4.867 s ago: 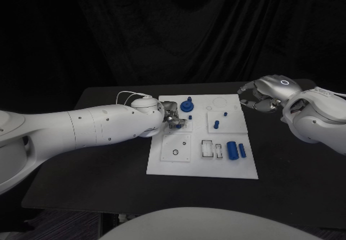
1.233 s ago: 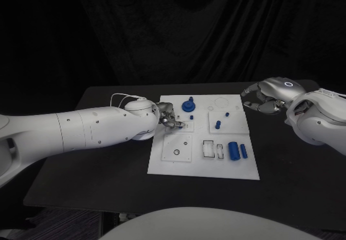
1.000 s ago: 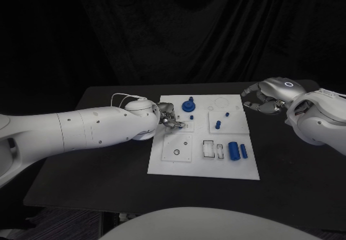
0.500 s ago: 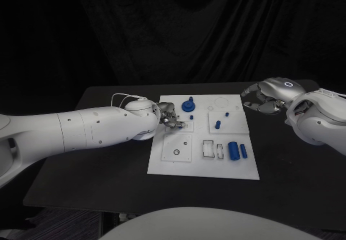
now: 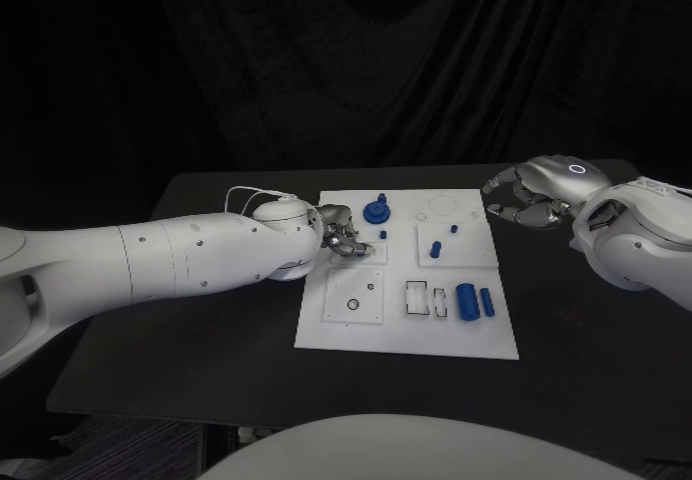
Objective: Assemble the parts on the task board
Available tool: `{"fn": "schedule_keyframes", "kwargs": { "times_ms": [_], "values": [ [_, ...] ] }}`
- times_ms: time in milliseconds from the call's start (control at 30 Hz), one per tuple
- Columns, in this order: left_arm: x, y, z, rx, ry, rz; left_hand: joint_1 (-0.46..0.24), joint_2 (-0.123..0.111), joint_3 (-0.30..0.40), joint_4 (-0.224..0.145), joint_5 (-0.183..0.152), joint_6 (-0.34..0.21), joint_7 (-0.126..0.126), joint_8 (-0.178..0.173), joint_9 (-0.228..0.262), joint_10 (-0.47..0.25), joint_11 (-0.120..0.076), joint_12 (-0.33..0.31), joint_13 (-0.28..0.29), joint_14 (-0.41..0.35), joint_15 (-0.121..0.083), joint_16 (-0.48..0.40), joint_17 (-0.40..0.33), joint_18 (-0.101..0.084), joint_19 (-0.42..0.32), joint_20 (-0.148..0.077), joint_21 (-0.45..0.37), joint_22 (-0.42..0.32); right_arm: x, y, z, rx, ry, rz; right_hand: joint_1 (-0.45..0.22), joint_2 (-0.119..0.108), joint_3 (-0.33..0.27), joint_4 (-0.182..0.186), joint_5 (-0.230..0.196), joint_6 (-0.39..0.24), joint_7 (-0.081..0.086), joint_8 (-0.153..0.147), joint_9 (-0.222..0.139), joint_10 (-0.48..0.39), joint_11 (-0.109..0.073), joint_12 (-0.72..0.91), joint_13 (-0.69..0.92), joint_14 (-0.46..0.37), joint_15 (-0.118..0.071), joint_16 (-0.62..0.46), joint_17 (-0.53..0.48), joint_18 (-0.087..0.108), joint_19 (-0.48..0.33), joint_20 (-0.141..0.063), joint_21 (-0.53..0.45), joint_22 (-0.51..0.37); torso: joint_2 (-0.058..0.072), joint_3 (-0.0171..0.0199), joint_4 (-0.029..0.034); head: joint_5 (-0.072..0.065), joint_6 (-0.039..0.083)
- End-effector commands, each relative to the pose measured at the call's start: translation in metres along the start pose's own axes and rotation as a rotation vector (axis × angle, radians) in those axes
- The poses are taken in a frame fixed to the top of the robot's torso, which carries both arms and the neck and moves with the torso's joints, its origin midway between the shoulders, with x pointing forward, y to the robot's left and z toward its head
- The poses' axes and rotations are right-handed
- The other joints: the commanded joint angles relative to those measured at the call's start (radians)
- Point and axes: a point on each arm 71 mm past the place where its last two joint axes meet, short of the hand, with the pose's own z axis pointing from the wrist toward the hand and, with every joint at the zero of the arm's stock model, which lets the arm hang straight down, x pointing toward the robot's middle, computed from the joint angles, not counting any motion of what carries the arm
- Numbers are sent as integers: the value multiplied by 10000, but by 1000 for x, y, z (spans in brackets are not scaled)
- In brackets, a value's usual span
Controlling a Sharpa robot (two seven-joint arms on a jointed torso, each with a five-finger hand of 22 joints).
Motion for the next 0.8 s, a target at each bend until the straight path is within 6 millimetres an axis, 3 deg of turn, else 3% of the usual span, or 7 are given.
{"fn": "schedule_keyframes", "kwargs": {
  "times_ms": [33, 467, 800],
  "values": [
    [3, -1, 1, -2, 227, 64, -27, 68, 4, 12, -74, -57, 4, 36, 21, 1061, 83, 27, 2605, 1057, 82, 26, 2634, 130, 464, 62, -39, 2112, 1, -1, 0, 206, 37, -11, 83, -3, 53, -6, -53, 88, -9, -66, -11, 895, 44, -53, 2522, 729, 61, -66, 1833, 71, -40, -4, -46, 1795, 2, 2, -1, -4, 2],
    [3, -2, 4, -79, 371, 165, 221, 55, 83, -40, 78, -99, -3, 46, 70, 1061, 79, 27, 2605, 1057, 81, 26, 2634, 136, 452, 68, -67, 2106, 1, -1, 0, 207, 53, -12, 75, 0, 70, -17, -52, 104, -7, -71, -22, 895, 45, -52, 2522, 727, 63, -74, 1826, 73, -42, -2, -58, 1793, 1, 4, 0, 3, 2],
    [4, -6, 7, 103, 326, 148, 483, 2, 183, -42, 471, -144, -5, 34, 96, 1061, 76, 27, 2605, 1057, 79, 26, 2634, 139, 447, 68, -87, 2108, 1, -1, 0, 204, 74, -16, 69, 0, 75, -20, -53, 117, -6, -70, -24, 892, 46, -55, 2519, 727, 63, -76, 1825, 73, -42, -1, -62, 1792, 2, 2, 2, 3, 2]
  ]
}}
